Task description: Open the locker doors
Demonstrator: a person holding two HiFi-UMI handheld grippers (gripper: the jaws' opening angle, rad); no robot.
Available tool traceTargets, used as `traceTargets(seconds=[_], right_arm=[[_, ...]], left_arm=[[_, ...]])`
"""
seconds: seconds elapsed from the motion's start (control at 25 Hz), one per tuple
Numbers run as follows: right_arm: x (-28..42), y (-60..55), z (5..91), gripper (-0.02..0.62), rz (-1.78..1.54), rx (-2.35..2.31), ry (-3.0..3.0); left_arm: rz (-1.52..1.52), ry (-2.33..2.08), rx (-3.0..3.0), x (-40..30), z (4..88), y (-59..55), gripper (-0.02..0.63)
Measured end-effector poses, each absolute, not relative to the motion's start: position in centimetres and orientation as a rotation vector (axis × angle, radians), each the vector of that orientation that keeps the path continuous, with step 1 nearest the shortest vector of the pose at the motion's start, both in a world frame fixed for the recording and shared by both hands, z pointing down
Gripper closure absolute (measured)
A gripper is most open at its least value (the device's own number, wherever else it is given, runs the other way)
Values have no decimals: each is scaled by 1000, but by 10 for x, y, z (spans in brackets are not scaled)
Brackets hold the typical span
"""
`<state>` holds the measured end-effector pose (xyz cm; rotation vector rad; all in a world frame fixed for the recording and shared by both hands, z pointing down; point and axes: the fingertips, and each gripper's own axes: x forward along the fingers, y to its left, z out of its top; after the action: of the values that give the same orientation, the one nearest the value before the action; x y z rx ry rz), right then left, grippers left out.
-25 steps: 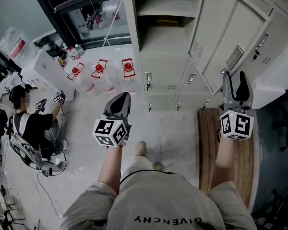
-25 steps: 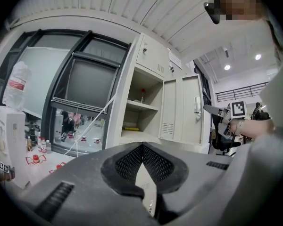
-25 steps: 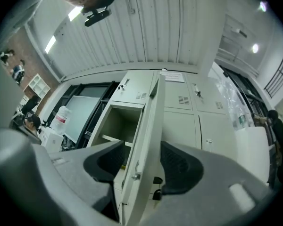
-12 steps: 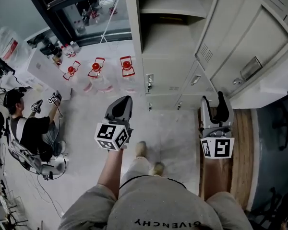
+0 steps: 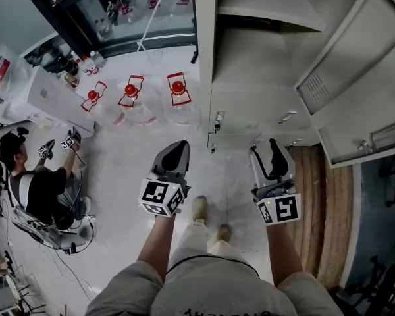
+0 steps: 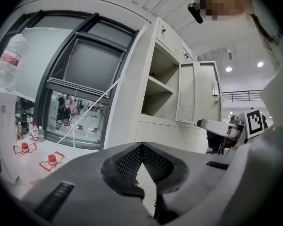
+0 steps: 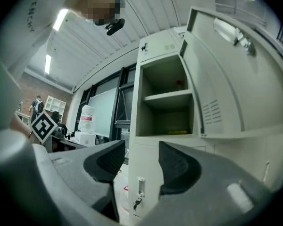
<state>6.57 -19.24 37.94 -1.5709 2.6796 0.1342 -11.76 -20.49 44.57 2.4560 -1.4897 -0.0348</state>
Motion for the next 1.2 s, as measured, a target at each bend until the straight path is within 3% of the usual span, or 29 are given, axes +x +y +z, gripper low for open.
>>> traceTargets(seconds=[0.44, 0.8, 1.2], right_arm=[[-14, -258, 507, 374, -182, -1495, 2829], [-34, -301, 591, 374, -355, -1443, 2903], [-47, -337, 628, 374, -313, -1412, 2959]], left_arm=[[-24, -1391, 2447, -130, 525, -262, 607], [-48, -1437, 2378, -124, 581, -289, 607], [-75, -1483, 2329, -123, 616, -305, 607]])
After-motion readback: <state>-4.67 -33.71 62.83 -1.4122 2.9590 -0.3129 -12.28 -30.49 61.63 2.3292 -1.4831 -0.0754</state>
